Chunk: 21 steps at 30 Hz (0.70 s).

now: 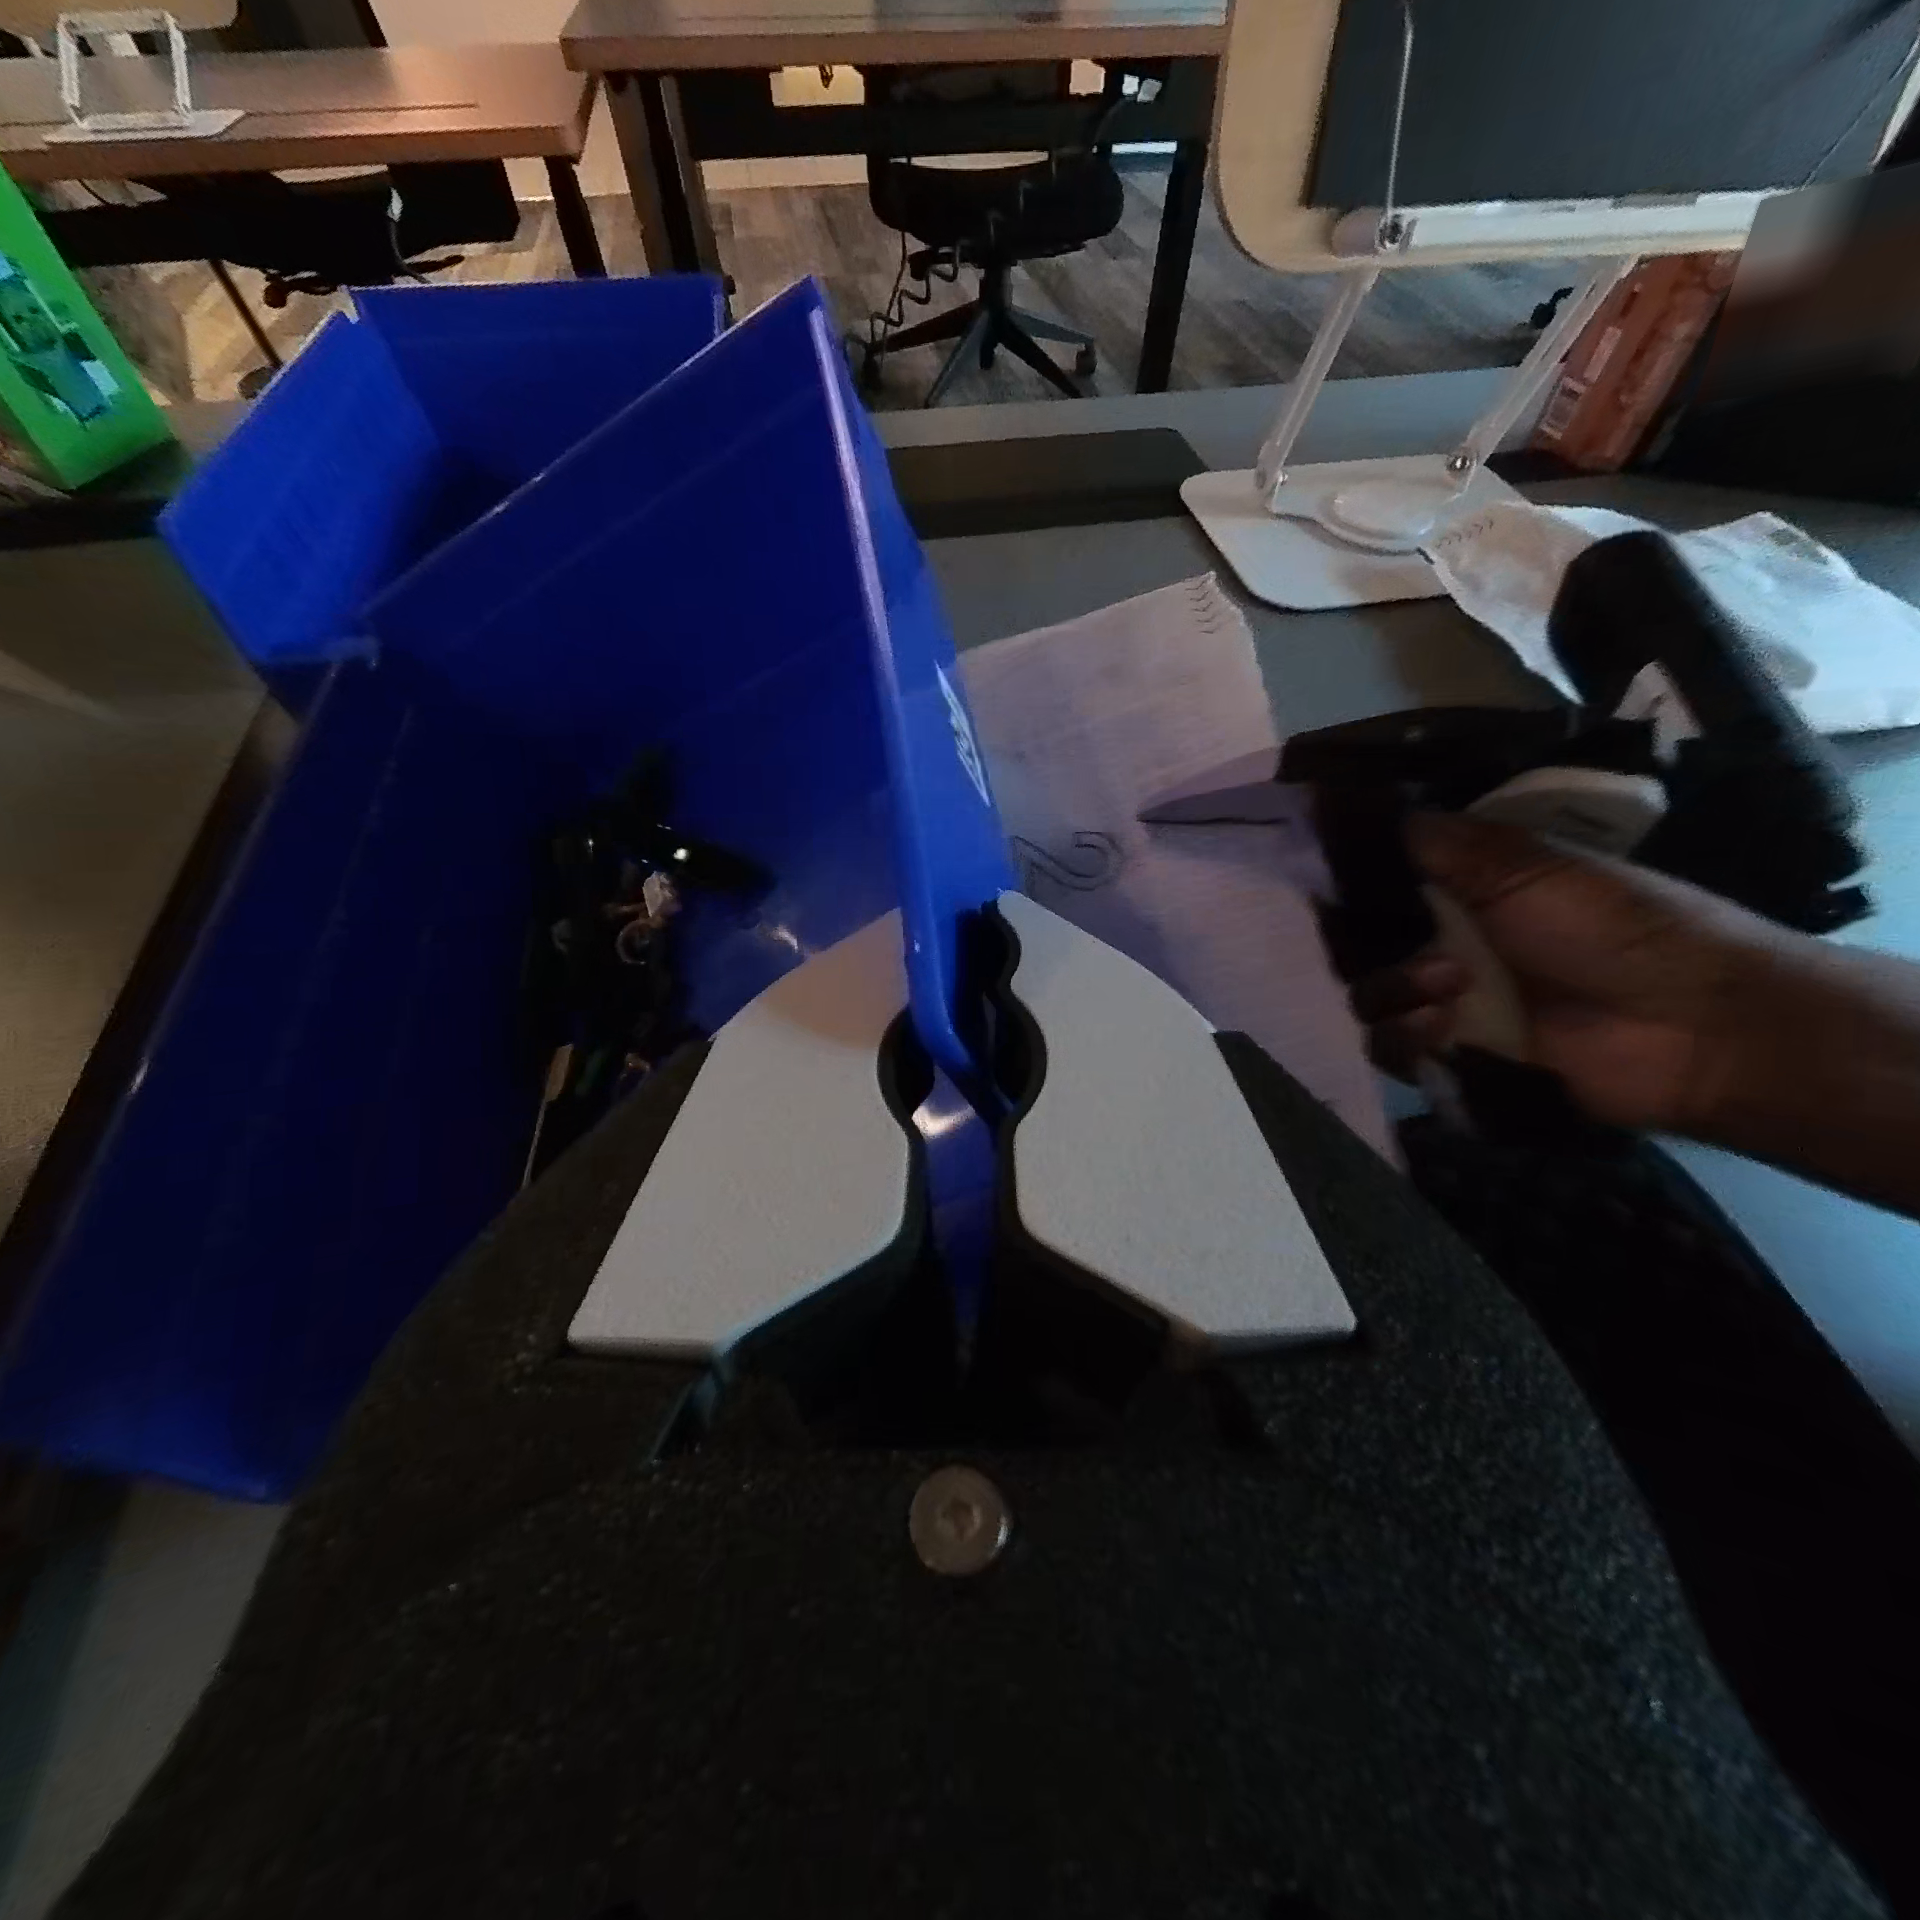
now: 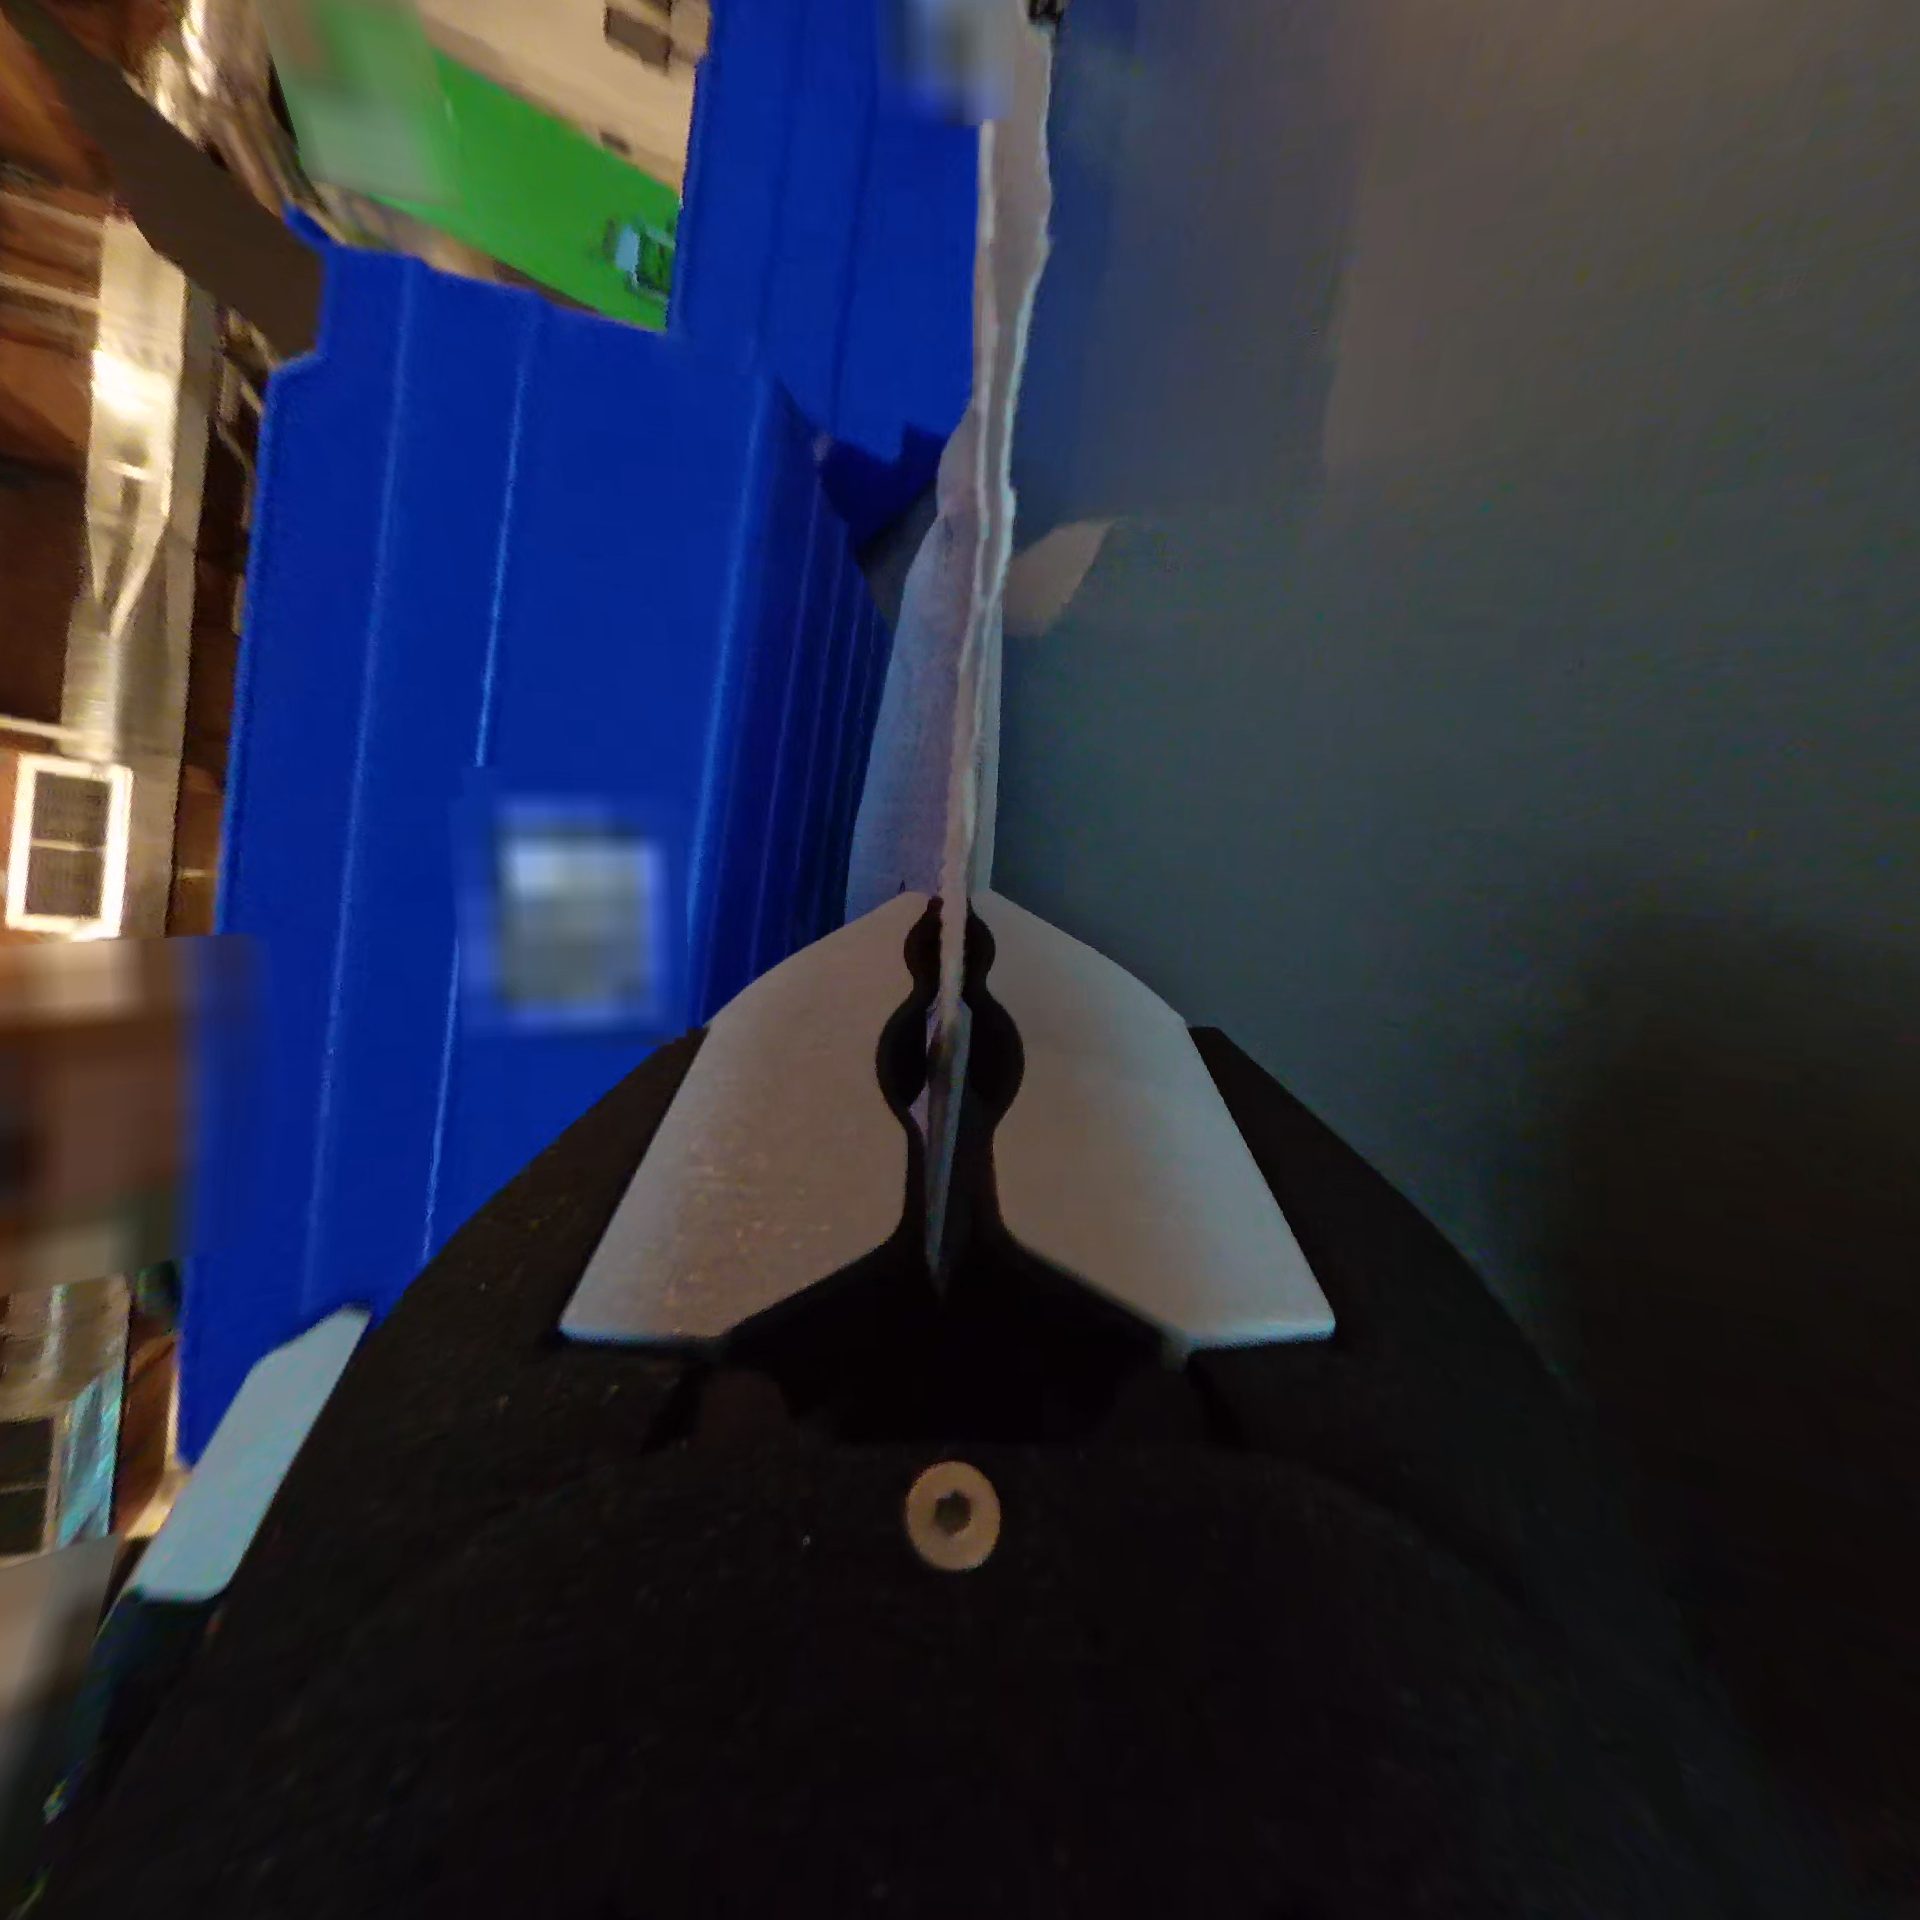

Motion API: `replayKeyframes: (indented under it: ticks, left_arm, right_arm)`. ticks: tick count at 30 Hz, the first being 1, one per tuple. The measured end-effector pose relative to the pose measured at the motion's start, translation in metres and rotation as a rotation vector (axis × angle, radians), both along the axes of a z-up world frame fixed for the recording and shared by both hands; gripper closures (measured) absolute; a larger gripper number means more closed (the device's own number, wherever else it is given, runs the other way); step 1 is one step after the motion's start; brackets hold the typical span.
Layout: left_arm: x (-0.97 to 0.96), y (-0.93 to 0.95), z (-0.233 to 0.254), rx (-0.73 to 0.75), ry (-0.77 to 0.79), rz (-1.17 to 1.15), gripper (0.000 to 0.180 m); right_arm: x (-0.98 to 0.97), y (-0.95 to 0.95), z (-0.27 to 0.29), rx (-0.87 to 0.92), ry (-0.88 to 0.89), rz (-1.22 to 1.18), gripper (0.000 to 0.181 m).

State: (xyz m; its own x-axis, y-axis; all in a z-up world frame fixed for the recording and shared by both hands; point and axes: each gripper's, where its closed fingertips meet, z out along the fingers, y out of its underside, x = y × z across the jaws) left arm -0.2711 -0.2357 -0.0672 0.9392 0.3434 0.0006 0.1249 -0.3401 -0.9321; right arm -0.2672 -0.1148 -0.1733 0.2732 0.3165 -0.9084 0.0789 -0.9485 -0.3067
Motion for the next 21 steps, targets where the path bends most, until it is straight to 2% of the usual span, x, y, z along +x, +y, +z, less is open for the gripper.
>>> replayKeyframes:
  ticks: [3,5,8,11,13,18,21]
  left_arm:
    - [-0.001,-0.001,0.001,0.000,0.001,-0.006,0.174]
    - [-0.001,-0.001,0.000,-0.002,0.001,-0.009,0.174]
    - [-0.002,-0.001,0.000,-0.004,0.004,-0.013,0.174]
    - [-0.001,-0.003,-0.002,-0.010,0.008,-0.018,0.174]
    - [0.000,-0.003,-0.003,-0.013,0.012,-0.020,0.174]
    - [0.001,-0.004,-0.003,-0.014,0.011,-0.019,0.174]
    - [0.002,-0.001,-0.004,-0.021,0.013,-0.022,0.174]
  right_arm:
    - [-0.014,-0.007,0.001,0.046,0.000,0.011,0.178]
    - [-0.020,-0.009,0.001,0.121,-0.009,0.023,0.170]
    - [-0.018,-0.009,0.011,0.318,-0.026,0.083,0.126]
    - [-0.003,-0.005,0.024,0.557,-0.058,0.164,0.100]
    - [0.010,-0.011,0.028,0.651,-0.073,0.299,0.089]
    - [0.021,-0.034,0.016,0.713,-0.088,0.571,0.080]
    - [0.022,-0.028,0.007,0.947,-0.193,0.638,0.074]
